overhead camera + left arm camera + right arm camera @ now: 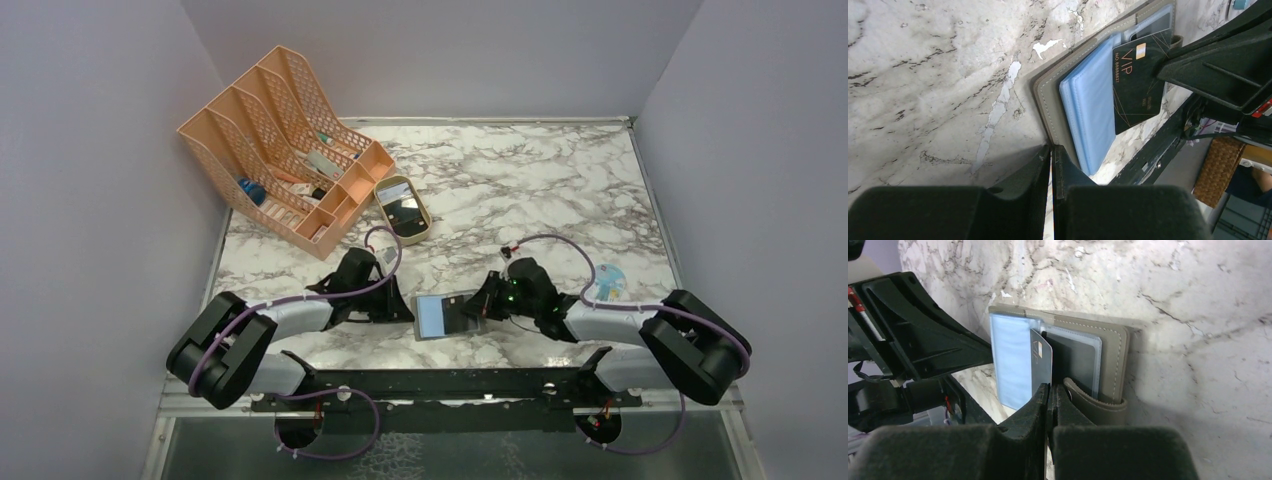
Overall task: Put the credit cards into the card holder
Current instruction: Insert the credit card into the card holder.
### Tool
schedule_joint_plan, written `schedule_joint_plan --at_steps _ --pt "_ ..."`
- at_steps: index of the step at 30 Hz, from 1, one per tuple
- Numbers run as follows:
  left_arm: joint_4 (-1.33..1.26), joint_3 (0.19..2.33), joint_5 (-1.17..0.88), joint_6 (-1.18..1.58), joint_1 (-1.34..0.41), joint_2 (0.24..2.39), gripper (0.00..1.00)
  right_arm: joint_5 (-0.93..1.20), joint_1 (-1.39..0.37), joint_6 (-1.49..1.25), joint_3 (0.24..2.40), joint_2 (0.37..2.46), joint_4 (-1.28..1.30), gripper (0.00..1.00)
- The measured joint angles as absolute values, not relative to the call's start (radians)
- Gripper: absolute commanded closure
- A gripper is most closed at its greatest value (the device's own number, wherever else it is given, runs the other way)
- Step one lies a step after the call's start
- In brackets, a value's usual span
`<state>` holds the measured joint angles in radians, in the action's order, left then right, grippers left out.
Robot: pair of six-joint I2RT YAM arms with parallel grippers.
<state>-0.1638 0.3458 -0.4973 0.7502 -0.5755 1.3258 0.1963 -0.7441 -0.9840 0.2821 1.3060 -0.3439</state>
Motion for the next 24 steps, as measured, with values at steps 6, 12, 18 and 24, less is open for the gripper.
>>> schedule_joint_plan --at_steps 6,12,18,24 --pt "-0.174 0.348 -0.494 0.751 -0.581 1.338 0.89 0.2 -0.744 -0.931 0.323 1.311 -0.332 0.99" --pt "-0.184 0.359 -0.499 0.75 -0.585 1.358 0.89 0.2 -0.744 -0.897 0.334 1.332 -0.328 0.99" --pt "-0.191 0.373 -0.507 0.749 -0.585 1.382 0.9 0.204 -0.744 -0.857 0.379 1.362 -0.298 0.99" --pt "-0.185 0.395 -0.508 0.73 -0.59 1.405 0.9 0.204 -0.744 -0.79 0.431 1.362 -0.233 0.99"
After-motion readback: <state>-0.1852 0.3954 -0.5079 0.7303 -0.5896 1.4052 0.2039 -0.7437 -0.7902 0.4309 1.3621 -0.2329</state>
